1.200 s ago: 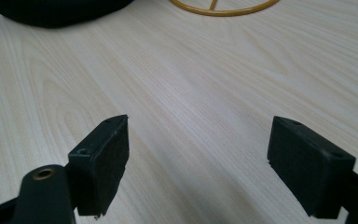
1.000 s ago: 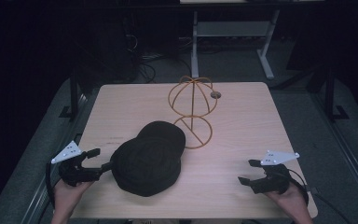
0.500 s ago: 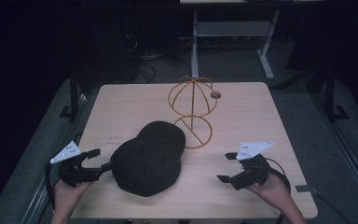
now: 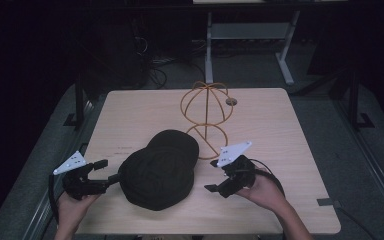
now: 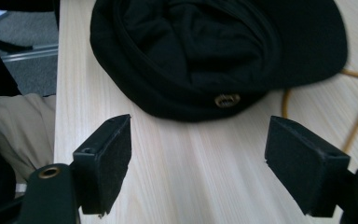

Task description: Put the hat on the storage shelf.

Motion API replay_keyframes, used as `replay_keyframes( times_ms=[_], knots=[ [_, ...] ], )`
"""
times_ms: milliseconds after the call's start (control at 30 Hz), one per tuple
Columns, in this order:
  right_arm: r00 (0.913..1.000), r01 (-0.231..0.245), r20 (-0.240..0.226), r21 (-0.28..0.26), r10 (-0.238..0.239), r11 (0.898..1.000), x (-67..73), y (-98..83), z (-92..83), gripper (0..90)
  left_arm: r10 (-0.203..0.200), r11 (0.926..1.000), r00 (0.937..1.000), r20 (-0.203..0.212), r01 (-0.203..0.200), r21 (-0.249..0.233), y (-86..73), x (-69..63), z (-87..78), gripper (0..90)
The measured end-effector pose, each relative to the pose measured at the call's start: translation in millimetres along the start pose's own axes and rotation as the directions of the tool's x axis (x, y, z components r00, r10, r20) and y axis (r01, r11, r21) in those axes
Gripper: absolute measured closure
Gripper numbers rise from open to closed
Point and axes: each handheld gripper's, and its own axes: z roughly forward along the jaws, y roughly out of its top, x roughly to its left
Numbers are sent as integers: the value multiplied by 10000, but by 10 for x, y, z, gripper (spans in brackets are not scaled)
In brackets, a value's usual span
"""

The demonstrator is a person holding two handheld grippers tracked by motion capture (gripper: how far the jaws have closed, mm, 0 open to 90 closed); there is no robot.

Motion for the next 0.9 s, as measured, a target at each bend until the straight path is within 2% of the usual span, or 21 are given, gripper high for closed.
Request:
replay_keyframes(
  times_ms=[233,400,433,533,633,667,700,767,800,833,900],
  knots=[
    [9939,960,-602,501,-929,9941,50,270,326,295,32,10000,9999,99,-32,20,4,10,0,164],
    [9899,1177,-879,709,-1113,9905,64,381,464,308,-27,10000,9999,122,26,58,8,4,0,164],
    [9874,1289,-1014,736,-1212,9889,70,438,536,321,-59,10000,9999,136,58,62,6,3,3,164],
    [9850,1420,-1095,787,-1330,9867,81,484,589,334,-103,9999,9999,136,102,65,5,2,6,164],
    [9768,1711,-1483,1052,-1547,9796,122,579,726,383,-175,9998,9997,157,175,-14,8,3,3,164],
    [9768,1711,-1483,1052,-1547,9796,122,579,726,383,-175,9998,9997,157,175,-14,8,3,3,164],
    [9704,1921,-1714,1201,-1702,9740,150,616,808,412,-207,9997,9996,170,208,-87,4,3,6,164],
    [9679,2007,-1787,1252,-1769,9716,156,626,838,424,-224,9997,9996,174,225,-66,2,6,3,164],
    [9645,2095,-1909,1324,-1825,9688,167,636,880,439,-207,9998,9996,179,207,-35,3,9,-2,164],
    [9595,2292,-2021,1552,-1963,9609,191,656,962,473,-226,9997,9996,193,228,-66,5,9,-4,164],
    [9573,2339,-2118,1683,-1966,9576,212,667,1017,490,-205,9998,9996,206,206,-45,6,13,-9,164]
  ],
)
